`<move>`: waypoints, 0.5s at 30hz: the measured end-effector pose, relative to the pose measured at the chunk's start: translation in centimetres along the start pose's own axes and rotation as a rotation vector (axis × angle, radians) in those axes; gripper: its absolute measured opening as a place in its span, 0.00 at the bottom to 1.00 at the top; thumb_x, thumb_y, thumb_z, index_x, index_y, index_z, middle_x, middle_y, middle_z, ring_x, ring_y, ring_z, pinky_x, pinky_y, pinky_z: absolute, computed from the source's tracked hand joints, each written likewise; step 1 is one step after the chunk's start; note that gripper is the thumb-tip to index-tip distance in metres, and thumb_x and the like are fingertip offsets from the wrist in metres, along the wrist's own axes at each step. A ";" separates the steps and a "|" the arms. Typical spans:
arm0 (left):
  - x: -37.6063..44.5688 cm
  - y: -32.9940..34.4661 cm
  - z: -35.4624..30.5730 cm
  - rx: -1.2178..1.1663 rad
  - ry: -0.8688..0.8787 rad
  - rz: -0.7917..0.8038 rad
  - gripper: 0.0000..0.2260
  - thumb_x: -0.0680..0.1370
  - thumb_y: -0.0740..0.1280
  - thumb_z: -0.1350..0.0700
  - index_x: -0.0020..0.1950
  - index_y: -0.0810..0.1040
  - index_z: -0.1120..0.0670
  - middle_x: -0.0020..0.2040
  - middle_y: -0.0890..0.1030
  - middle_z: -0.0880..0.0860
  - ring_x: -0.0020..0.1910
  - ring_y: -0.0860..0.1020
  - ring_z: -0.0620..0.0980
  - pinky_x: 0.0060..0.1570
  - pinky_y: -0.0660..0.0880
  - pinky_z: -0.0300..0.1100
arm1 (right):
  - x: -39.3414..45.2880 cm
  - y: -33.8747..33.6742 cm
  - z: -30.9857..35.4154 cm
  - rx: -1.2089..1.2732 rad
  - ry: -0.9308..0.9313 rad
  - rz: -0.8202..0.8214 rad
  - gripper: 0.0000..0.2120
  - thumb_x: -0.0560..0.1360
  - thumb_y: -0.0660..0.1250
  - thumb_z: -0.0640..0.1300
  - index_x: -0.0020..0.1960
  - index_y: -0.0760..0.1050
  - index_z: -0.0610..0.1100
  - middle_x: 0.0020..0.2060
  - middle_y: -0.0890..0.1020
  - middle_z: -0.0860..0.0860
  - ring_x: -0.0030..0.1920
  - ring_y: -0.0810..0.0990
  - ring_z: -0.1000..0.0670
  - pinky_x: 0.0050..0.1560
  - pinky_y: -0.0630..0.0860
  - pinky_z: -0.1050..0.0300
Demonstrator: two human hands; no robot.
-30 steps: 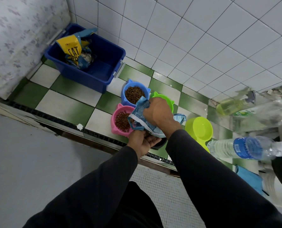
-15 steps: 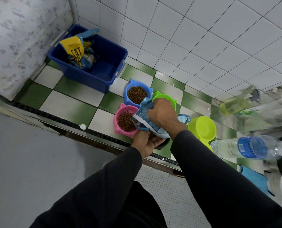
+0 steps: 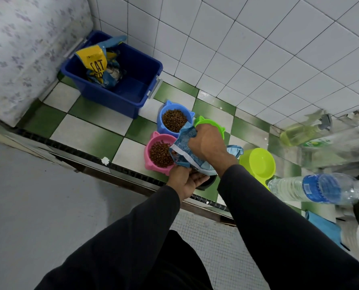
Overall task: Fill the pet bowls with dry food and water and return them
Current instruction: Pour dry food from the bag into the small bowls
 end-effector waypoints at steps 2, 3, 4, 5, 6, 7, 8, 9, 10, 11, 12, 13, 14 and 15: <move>0.1 -0.1 0.1 -0.006 -0.007 -0.004 0.11 0.87 0.56 0.60 0.55 0.79 0.55 0.53 0.84 0.61 0.51 0.83 0.61 0.58 0.77 0.62 | 0.0 0.0 -0.1 0.014 0.000 -0.001 0.10 0.74 0.66 0.42 0.36 0.68 0.44 0.30 0.69 0.51 0.29 0.67 0.53 0.31 0.62 0.58; 0.2 -0.2 0.1 -0.007 -0.009 -0.007 0.12 0.87 0.56 0.60 0.55 0.79 0.55 0.53 0.84 0.61 0.51 0.83 0.60 0.60 0.77 0.63 | 0.0 -0.1 -0.1 0.014 0.000 -0.001 0.10 0.74 0.66 0.42 0.36 0.68 0.44 0.30 0.69 0.51 0.29 0.67 0.53 0.32 0.63 0.58; 0.2 -0.1 0.1 -0.002 -0.009 -0.006 0.11 0.87 0.56 0.59 0.55 0.79 0.55 0.53 0.84 0.60 0.51 0.83 0.60 0.61 0.77 0.64 | 0.0 -0.1 -0.1 0.008 -0.001 0.000 0.11 0.74 0.66 0.42 0.36 0.67 0.44 0.30 0.68 0.51 0.29 0.67 0.52 0.31 0.63 0.58; 0.2 -0.1 0.1 0.008 -0.006 -0.002 0.11 0.86 0.57 0.58 0.56 0.79 0.55 0.53 0.85 0.60 0.51 0.83 0.60 0.62 0.77 0.64 | 0.0 -0.1 -0.1 -0.005 -0.004 0.000 0.10 0.74 0.65 0.42 0.36 0.68 0.44 0.30 0.68 0.51 0.30 0.67 0.51 0.30 0.62 0.58; 0.1 0.0 0.0 0.019 -0.001 0.002 0.10 0.86 0.58 0.57 0.57 0.79 0.56 0.54 0.85 0.60 0.51 0.83 0.60 0.62 0.77 0.63 | 0.0 0.0 -0.1 -0.014 -0.003 0.001 0.09 0.74 0.65 0.42 0.37 0.69 0.43 0.29 0.68 0.51 0.29 0.68 0.51 0.29 0.61 0.58; 0.1 0.1 -0.1 0.026 0.004 0.003 0.10 0.86 0.58 0.57 0.58 0.79 0.56 0.55 0.85 0.60 0.52 0.83 0.60 0.60 0.78 0.63 | 0.1 0.1 -0.1 -0.015 -0.001 0.001 0.08 0.74 0.65 0.42 0.38 0.70 0.42 0.29 0.68 0.51 0.29 0.68 0.51 0.28 0.60 0.58; 0.0 0.1 -0.1 0.030 0.007 0.000 0.10 0.86 0.59 0.56 0.59 0.79 0.56 0.56 0.84 0.61 0.52 0.83 0.60 0.58 0.79 0.62 | 0.1 0.2 -0.1 -0.009 0.000 0.001 0.07 0.74 0.65 0.43 0.38 0.71 0.42 0.29 0.69 0.51 0.29 0.68 0.51 0.27 0.61 0.59; 0.0 0.0 -0.2 0.029 0.007 -0.006 0.10 0.86 0.59 0.56 0.60 0.79 0.56 0.58 0.84 0.61 0.53 0.83 0.60 0.56 0.79 0.61 | 0.2 0.2 -0.1 -0.001 0.001 0.002 0.08 0.74 0.65 0.43 0.37 0.71 0.42 0.29 0.69 0.51 0.29 0.68 0.51 0.27 0.61 0.58; 0.0 -0.1 -0.3 0.029 0.006 -0.013 0.11 0.86 0.58 0.56 0.61 0.79 0.56 0.60 0.84 0.62 0.53 0.83 0.61 0.55 0.80 0.60 | 0.2 0.3 -0.1 0.006 0.002 0.006 0.09 0.74 0.65 0.43 0.36 0.70 0.43 0.29 0.70 0.51 0.29 0.69 0.50 0.28 0.62 0.58; 0.1 -0.2 -0.4 0.030 0.006 -0.018 0.11 0.86 0.58 0.56 0.63 0.79 0.56 0.61 0.83 0.62 0.54 0.83 0.61 0.55 0.80 0.60 | 0.3 0.3 -0.1 0.010 0.000 0.006 0.11 0.74 0.65 0.42 0.34 0.68 0.44 0.28 0.70 0.50 0.28 0.68 0.51 0.27 0.61 0.58; 0.1 -0.2 -0.4 0.036 0.008 -0.021 0.12 0.86 0.59 0.56 0.64 0.78 0.56 0.62 0.83 0.62 0.56 0.83 0.62 0.55 0.80 0.61 | 0.3 0.3 -0.2 0.018 -0.002 0.007 0.12 0.74 0.65 0.42 0.33 0.67 0.45 0.28 0.70 0.50 0.28 0.68 0.51 0.27 0.61 0.58; 0.1 -0.2 -0.5 0.041 0.010 -0.021 0.12 0.86 0.59 0.55 0.66 0.78 0.56 0.62 0.83 0.62 0.58 0.83 0.62 0.55 0.80 0.61 | 0.4 0.2 -0.3 0.031 -0.001 0.007 0.13 0.74 0.65 0.41 0.32 0.66 0.46 0.28 0.70 0.51 0.28 0.68 0.52 0.26 0.61 0.59; 0.0 -0.2 -0.6 0.048 0.015 -0.024 0.12 0.86 0.60 0.55 0.67 0.77 0.56 0.62 0.83 0.62 0.58 0.83 0.63 0.56 0.80 0.61 | 0.4 0.2 -0.5 0.051 0.005 0.010 0.13 0.73 0.65 0.41 0.32 0.65 0.47 0.28 0.70 0.51 0.28 0.68 0.51 0.26 0.61 0.59; 0.0 -0.2 -0.7 0.057 0.020 -0.028 0.13 0.86 0.60 0.54 0.67 0.77 0.55 0.62 0.83 0.61 0.58 0.83 0.62 0.55 0.80 0.61 | 0.4 0.1 -0.7 0.073 0.008 0.014 0.13 0.73 0.64 0.41 0.32 0.65 0.47 0.28 0.70 0.51 0.29 0.69 0.49 0.27 0.61 0.59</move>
Point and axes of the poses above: each hand's wrist, its own x-axis towards the middle knuckle, its own y-axis out of the palm, z = x × y, the point moved 6 cm from there along x, towards the middle knuckle
